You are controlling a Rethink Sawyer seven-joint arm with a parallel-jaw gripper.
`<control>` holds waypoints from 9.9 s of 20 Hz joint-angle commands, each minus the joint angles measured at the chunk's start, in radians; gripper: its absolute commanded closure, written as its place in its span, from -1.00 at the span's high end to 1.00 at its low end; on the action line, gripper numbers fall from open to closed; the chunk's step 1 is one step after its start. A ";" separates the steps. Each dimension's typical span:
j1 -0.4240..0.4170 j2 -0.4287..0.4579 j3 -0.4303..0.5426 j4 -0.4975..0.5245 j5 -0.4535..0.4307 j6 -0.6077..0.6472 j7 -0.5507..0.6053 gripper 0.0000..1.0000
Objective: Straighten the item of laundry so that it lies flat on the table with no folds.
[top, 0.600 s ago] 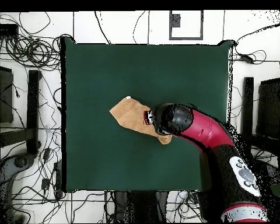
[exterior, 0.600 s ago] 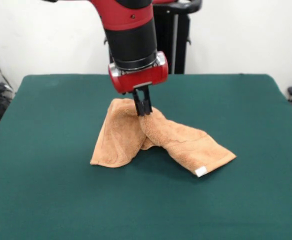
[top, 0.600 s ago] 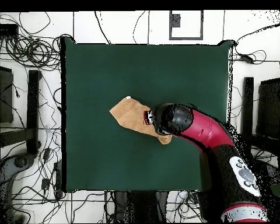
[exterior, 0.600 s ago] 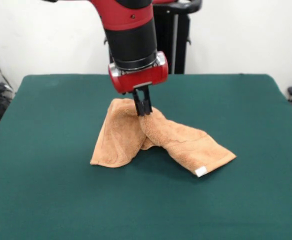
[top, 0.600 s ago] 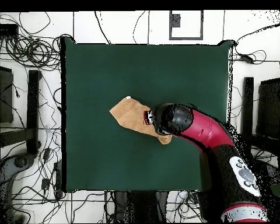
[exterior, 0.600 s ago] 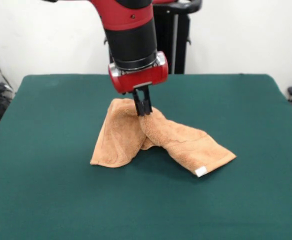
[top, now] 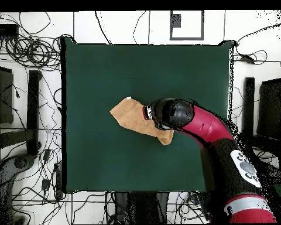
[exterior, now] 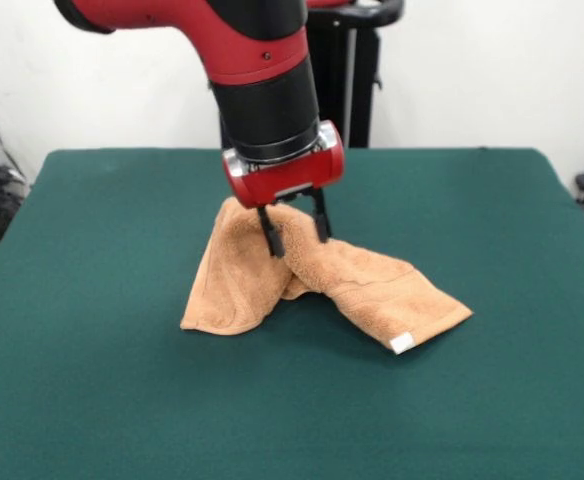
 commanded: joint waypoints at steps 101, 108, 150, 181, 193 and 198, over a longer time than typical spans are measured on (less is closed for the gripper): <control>-0.174 0.331 0.432 -0.271 -0.317 0.275 -0.089 1.00; -0.167 0.364 0.441 -0.291 -0.314 0.262 -0.097 1.00; -0.216 0.325 0.472 -0.151 -0.333 0.069 -0.009 -1.00; -0.134 0.063 0.290 0.084 -0.316 -0.046 0.278 -1.00; -0.060 -0.045 0.165 0.226 -0.216 -0.155 0.358 -1.00; -0.005 -0.077 0.115 0.240 -0.173 -0.155 0.378 -1.00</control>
